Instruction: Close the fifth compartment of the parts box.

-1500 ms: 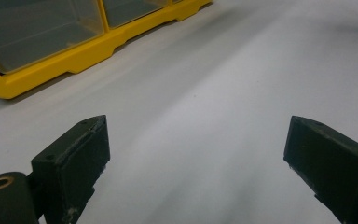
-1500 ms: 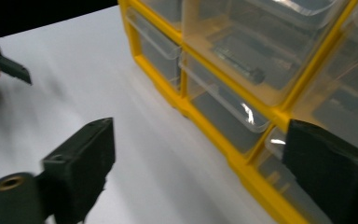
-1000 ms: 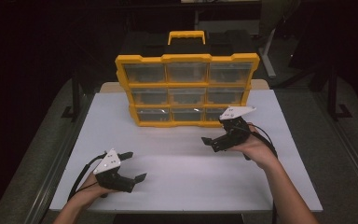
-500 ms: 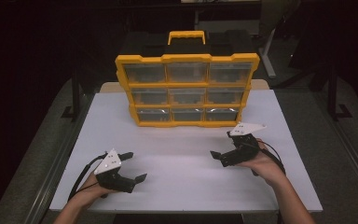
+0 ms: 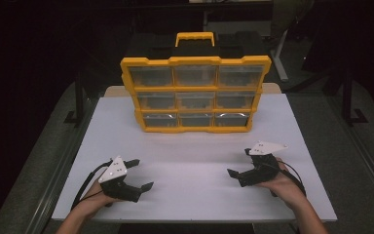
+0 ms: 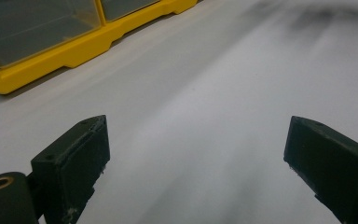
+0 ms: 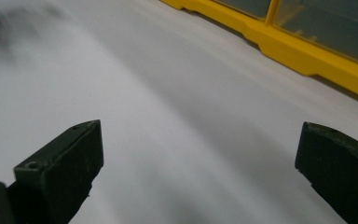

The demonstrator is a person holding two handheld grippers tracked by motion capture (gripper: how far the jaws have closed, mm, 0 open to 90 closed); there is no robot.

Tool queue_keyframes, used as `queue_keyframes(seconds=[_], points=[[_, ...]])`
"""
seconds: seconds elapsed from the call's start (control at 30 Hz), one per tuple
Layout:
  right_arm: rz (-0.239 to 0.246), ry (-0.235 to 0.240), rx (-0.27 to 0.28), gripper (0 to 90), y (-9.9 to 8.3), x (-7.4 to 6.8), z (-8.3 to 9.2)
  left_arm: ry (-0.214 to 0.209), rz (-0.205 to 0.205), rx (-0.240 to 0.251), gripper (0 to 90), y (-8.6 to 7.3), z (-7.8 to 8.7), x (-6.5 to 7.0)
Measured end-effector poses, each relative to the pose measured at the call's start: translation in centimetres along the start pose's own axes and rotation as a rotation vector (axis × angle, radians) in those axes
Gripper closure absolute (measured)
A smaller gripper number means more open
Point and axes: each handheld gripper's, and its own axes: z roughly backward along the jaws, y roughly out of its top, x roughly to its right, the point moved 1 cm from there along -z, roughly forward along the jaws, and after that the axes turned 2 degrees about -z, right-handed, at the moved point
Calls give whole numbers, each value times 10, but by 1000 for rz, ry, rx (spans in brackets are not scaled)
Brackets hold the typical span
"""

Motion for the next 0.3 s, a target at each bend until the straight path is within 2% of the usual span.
queue_keyframes(seconds=[0.3], points=[[-19,-7,-14,4,-15,3,3,0,0,-6,70,0,0,0]])
